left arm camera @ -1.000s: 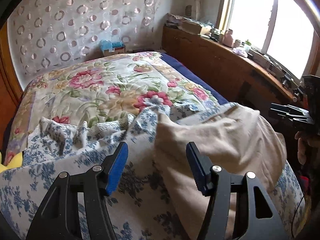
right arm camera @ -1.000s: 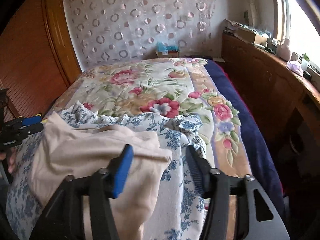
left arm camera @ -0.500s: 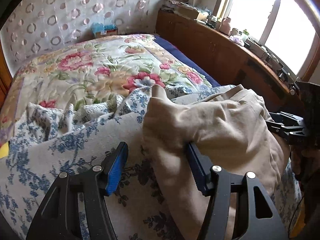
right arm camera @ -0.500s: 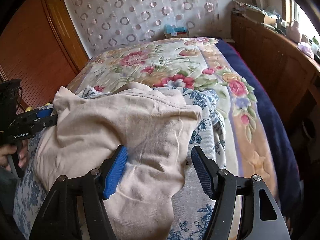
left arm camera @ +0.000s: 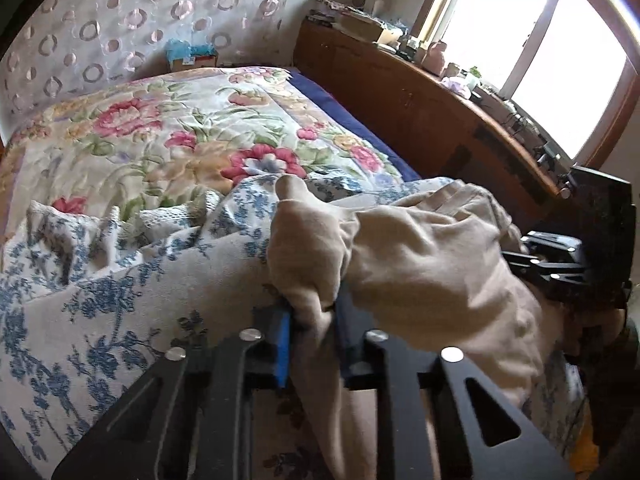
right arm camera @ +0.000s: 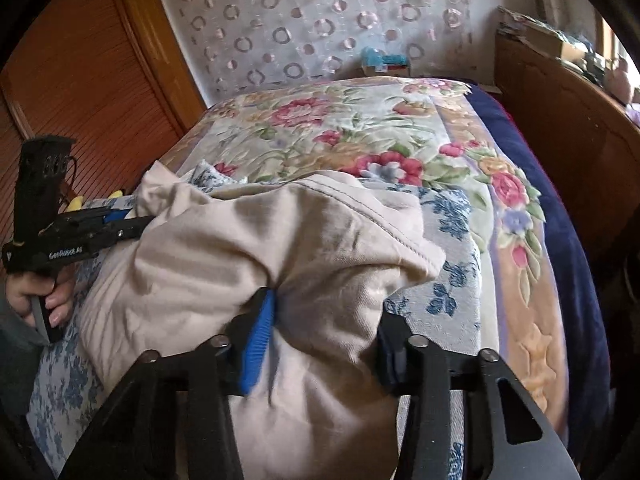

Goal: Fold small clothes
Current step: 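Lift the folded shirt with both grippers and carry it toward the yellow plush toy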

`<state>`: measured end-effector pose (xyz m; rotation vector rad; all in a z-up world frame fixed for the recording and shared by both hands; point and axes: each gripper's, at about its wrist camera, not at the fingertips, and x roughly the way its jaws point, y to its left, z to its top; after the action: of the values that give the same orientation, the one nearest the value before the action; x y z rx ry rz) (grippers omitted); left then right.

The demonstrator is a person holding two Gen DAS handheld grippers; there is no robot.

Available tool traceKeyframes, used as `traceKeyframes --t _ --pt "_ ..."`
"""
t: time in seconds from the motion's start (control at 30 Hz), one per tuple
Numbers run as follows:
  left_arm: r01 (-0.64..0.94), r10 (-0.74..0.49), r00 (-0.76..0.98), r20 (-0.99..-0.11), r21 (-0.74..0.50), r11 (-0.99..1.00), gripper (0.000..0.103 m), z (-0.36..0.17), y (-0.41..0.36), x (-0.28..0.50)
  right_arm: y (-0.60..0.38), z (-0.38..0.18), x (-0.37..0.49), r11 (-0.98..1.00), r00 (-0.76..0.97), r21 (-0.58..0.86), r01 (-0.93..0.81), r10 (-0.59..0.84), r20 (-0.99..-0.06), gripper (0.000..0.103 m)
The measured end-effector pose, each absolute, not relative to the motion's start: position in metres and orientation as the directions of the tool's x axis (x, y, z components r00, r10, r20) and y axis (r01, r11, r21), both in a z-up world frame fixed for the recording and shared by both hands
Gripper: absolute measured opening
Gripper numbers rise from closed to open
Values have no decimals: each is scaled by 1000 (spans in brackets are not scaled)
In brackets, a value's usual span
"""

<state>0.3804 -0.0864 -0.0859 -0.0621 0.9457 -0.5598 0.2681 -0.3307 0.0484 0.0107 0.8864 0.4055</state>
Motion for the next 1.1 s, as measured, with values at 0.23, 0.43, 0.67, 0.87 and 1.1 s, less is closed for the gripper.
traceKeyframes --t 0.23,0.43,0.67,0.87,1.1 --pt "445 -535 524 -663 -322 835 14 -45 -76 349 -347 52 262 899 587 256 -355 428 -687 19" --pt "453 -537 628 -563 -296 841 14 5 -54 306 -338 83 239 893 672 199 -404 438 -597 18" --pt "362 -450 738 -503 -269 893 14 30 12 269 -282 102 240 845 668 107 -524 485 -565 18" --pt "177 -271 828 -490 -230 957 14 27 93 228 -191 110 268 745 603 13 -666 549 -578 18" --pt "-79 -84 878 -471 -317 945 14 -1 180 188 -51 99 312 582 508 -95 -808 605 -614 18"
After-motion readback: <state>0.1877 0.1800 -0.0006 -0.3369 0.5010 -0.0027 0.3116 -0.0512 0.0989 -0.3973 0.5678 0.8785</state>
